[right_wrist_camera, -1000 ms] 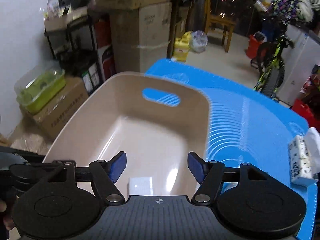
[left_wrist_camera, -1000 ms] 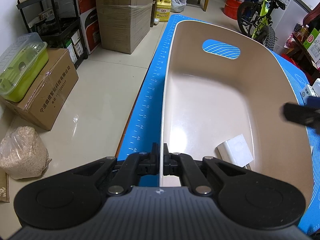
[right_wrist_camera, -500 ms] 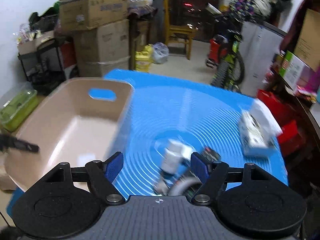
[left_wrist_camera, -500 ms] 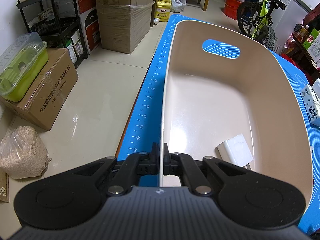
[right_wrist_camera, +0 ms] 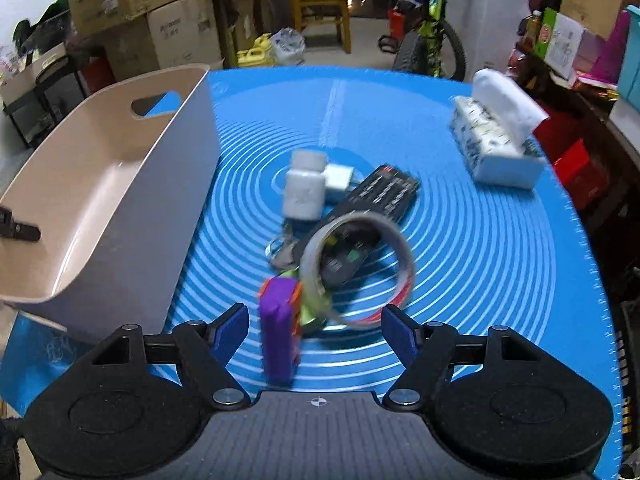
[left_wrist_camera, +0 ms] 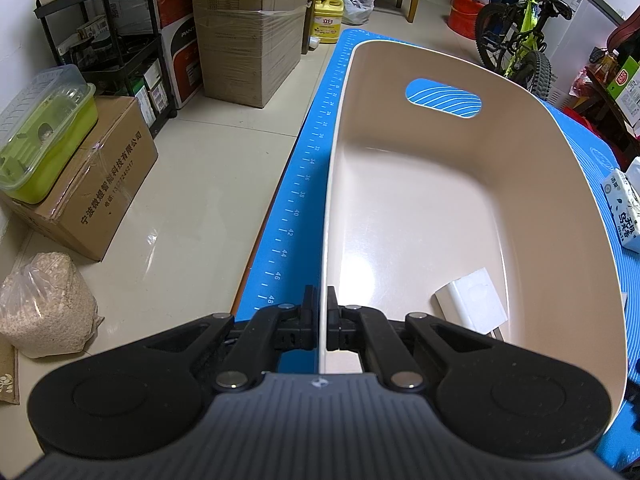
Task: Organize rigid objects
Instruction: 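Return the right tool to the mat and grasp the purple fidget toy, then carry the purple fidget toy into the basket and release it, then move the right tool back and grasp the clear tape roll, then carry the tape roll into the basket and open the right gripper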
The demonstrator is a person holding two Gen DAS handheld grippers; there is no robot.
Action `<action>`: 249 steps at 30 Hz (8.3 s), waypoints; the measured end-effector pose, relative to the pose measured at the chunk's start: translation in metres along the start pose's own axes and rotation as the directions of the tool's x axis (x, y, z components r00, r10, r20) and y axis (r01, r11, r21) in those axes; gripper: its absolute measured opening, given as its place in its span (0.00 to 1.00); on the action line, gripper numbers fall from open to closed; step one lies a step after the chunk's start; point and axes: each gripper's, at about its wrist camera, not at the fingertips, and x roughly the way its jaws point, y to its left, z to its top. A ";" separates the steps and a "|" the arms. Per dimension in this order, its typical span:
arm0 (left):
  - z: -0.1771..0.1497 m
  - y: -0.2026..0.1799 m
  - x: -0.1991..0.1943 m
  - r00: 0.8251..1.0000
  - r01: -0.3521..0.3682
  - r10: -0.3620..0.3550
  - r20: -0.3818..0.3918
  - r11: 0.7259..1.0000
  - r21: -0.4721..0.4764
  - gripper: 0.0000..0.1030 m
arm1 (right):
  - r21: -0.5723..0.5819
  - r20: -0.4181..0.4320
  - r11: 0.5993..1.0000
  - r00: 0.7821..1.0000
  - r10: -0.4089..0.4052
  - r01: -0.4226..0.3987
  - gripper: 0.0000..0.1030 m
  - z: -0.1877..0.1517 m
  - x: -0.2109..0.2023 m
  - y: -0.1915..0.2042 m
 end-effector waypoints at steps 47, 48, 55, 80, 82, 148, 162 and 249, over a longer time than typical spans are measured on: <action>-0.001 0.002 0.001 1.000 0.006 -0.006 -0.001 1.000 -0.006 0.04 | -0.184 0.233 0.968 0.949 0.213 -0.172 0.29 0.122 -0.036 0.136; -0.001 0.003 0.001 1.000 0.006 -0.006 -0.001 1.000 -0.006 0.04 | -0.193 0.217 0.965 0.951 0.220 -0.179 0.29 0.124 -0.031 0.143; 0.001 0.006 0.001 1.000 0.014 -0.014 -0.003 1.000 -0.008 0.04 | -0.207 0.074 0.954 0.968 0.238 -0.219 0.29 0.141 0.021 0.182; 0.000 0.004 0.000 1.000 0.012 -0.012 -0.002 1.000 -0.008 0.08 | -0.145 -0.273 0.968 0.949 0.158 -0.203 0.33 0.125 0.134 0.207; 0.001 0.004 0.000 1.000 0.011 -0.011 -0.002 1.000 -0.007 0.08 | -0.144 -0.262 0.969 0.952 0.160 -0.203 0.44 0.126 0.132 0.207; 0.001 0.009 0.002 1.000 0.015 -0.015 -0.002 1.000 -0.010 0.08 | 0.053 -0.083 0.998 0.996 0.020 -0.016 0.48 0.030 0.048 -0.008; 0.002 0.008 0.001 1.000 0.012 -0.012 -0.002 1.000 -0.012 0.10 | 0.025 -0.076 0.999 0.996 0.041 -0.039 0.21 0.028 0.053 -0.003; 0.002 0.008 0.001 1.000 0.016 -0.016 -0.004 1.000 -0.010 0.10 | -0.348 -0.151 0.916 0.976 0.154 -0.199 0.61 0.103 0.064 0.198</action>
